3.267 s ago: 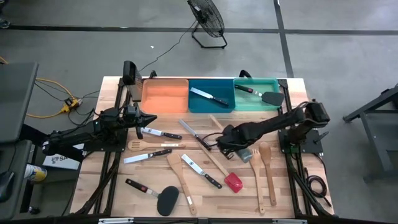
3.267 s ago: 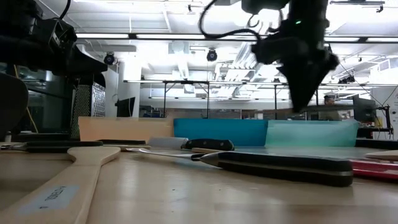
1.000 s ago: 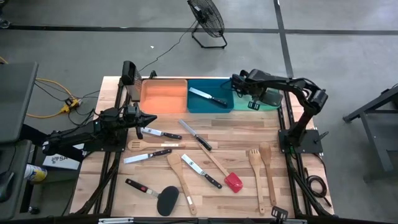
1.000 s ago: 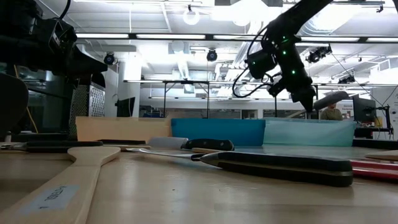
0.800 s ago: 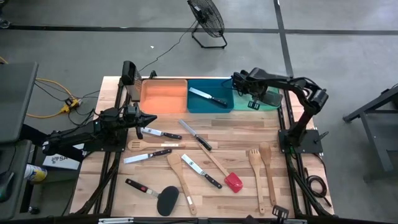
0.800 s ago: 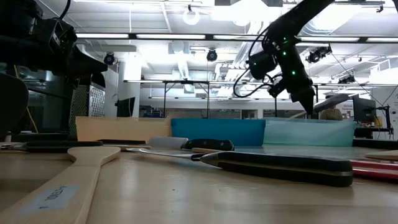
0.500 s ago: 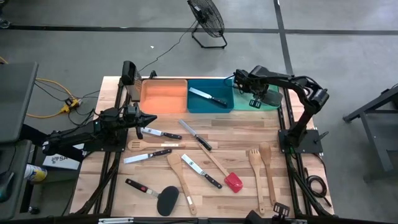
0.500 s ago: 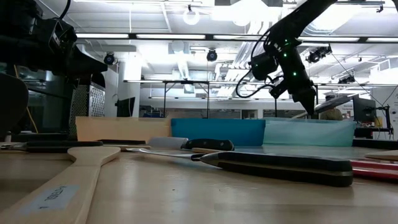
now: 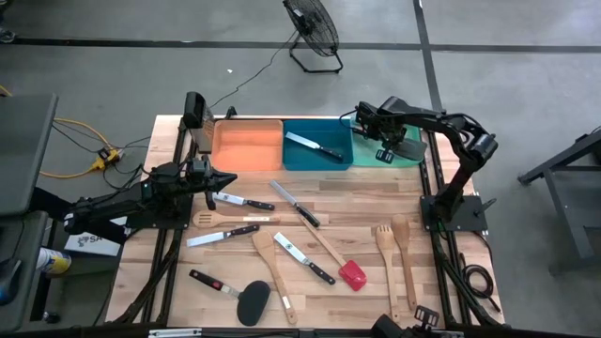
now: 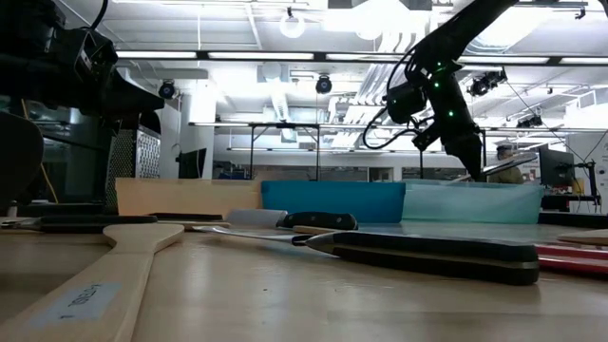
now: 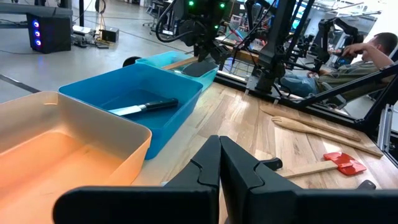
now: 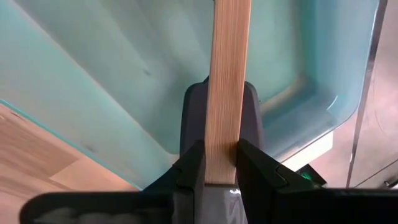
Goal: Pick & Place Kitchen Items
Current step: Put the gray spatula into the green bin
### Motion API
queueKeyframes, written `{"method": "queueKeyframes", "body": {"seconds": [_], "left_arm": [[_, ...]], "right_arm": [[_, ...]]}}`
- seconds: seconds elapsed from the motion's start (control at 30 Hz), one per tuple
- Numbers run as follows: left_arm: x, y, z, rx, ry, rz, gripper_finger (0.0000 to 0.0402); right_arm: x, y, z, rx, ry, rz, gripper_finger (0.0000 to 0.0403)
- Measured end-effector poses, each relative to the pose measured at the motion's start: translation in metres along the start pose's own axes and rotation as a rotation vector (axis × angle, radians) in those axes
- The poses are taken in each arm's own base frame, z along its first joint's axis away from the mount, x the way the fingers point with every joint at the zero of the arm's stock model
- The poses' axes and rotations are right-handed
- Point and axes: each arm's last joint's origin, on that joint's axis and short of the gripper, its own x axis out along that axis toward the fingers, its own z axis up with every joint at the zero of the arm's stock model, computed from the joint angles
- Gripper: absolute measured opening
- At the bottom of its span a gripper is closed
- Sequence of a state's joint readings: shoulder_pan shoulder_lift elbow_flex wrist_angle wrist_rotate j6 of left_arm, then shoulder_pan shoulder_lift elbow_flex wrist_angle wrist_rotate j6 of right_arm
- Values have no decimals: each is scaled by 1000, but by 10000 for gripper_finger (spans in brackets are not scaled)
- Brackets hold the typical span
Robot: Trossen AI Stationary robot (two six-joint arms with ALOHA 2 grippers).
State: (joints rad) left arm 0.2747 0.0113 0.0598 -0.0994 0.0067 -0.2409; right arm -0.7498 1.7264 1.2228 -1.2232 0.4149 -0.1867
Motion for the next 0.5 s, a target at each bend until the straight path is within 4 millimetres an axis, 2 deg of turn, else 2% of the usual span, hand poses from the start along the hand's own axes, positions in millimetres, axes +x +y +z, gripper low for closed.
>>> {"method": "queueKeyframes", "body": {"seconds": [0.23, 0.5], "left_arm": [[0, 0, 0, 0, 0, 0, 0], [0, 0, 0, 0, 0, 0, 0]], "right_arm": [[0, 0, 0, -5, 1, -11, 76], [-1, -1, 1, -5, -7, -25, 137]]}}
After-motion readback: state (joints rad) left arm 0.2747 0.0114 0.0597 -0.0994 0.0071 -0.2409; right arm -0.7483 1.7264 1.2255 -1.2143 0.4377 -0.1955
